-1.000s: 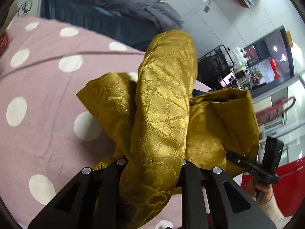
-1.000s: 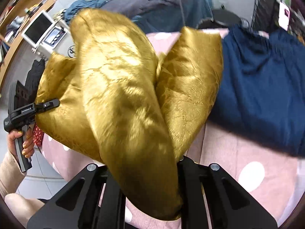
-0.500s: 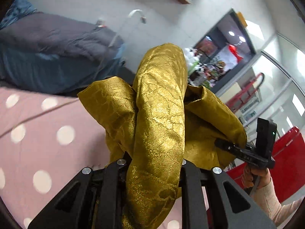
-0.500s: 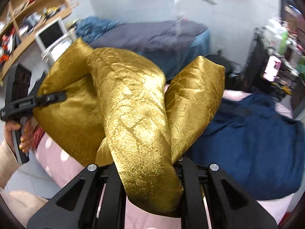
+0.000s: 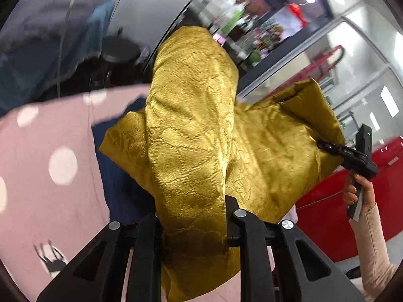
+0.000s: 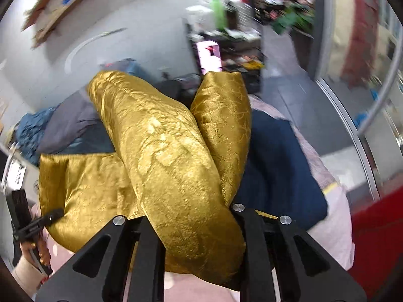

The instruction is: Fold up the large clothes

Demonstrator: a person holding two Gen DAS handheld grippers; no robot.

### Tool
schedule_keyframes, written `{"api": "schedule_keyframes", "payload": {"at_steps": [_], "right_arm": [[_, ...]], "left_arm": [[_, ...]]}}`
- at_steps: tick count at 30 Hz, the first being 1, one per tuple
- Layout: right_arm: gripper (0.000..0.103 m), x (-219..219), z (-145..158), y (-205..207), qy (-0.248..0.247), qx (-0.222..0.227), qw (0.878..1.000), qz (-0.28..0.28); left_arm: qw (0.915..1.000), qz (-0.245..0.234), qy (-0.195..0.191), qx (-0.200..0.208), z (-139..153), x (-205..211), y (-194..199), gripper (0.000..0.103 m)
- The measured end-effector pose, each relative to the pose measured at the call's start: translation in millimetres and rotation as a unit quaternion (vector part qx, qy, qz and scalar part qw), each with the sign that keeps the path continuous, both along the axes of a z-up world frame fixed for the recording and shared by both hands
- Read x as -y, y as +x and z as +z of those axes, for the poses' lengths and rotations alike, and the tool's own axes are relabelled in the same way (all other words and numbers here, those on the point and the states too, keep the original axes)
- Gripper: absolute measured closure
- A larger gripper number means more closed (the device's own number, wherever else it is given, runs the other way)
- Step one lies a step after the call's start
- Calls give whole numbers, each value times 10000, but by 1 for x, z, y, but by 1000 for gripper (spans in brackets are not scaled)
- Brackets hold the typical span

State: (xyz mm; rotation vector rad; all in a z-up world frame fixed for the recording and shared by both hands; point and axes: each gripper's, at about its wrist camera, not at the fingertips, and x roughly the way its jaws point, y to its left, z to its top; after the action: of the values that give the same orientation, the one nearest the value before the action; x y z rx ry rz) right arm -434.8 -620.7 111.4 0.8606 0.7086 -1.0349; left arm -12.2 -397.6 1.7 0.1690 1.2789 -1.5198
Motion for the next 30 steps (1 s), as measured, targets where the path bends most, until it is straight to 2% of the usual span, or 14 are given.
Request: {"api": "schedule_keyframes", "payload": {"at_steps": [2,3,5,10,15,17,21,24,26,28,30], "right_arm": [[84,19,-33,-31,503,416,9966,-507],[83,26,-50,-47,651,617,9925,-830],[77,30,-74,-57,716,857,9882,-1044],[61,40,-93,-60,559,782,9882,-1197],[50,49,-112,-59,546,955,9819,-1540],[46,46,-114,-56,408,934,9834,-1504],[38,43,-106,-53,288,988,9822,-1570],[37,38,-92,-60,110,1072,9766,-1862],[36,29,-74,-66,-196,1080,9714,-2106],[35,19,-58,-71,-452,1043,9681,-2233],[35,8,-43,-70,-665,940,9667,-2288]], "left_arm": [[9990,209,396,35,-31,10,1,85],[9986,274,444,-7,-39,12,4,84],[9980,388,478,-113,-49,18,10,78],[9971,311,641,265,-56,36,12,66],[9938,541,962,114,-73,43,17,49],[9927,633,1025,80,-77,41,19,39],[9914,818,1016,-117,-67,28,27,37],[9898,1020,992,-26,-50,16,39,34],[9885,1176,894,333,-32,7,46,18],[9842,1361,699,889,-11,-8,51,11],[9793,1424,616,1303,7,-21,55,10]]}}
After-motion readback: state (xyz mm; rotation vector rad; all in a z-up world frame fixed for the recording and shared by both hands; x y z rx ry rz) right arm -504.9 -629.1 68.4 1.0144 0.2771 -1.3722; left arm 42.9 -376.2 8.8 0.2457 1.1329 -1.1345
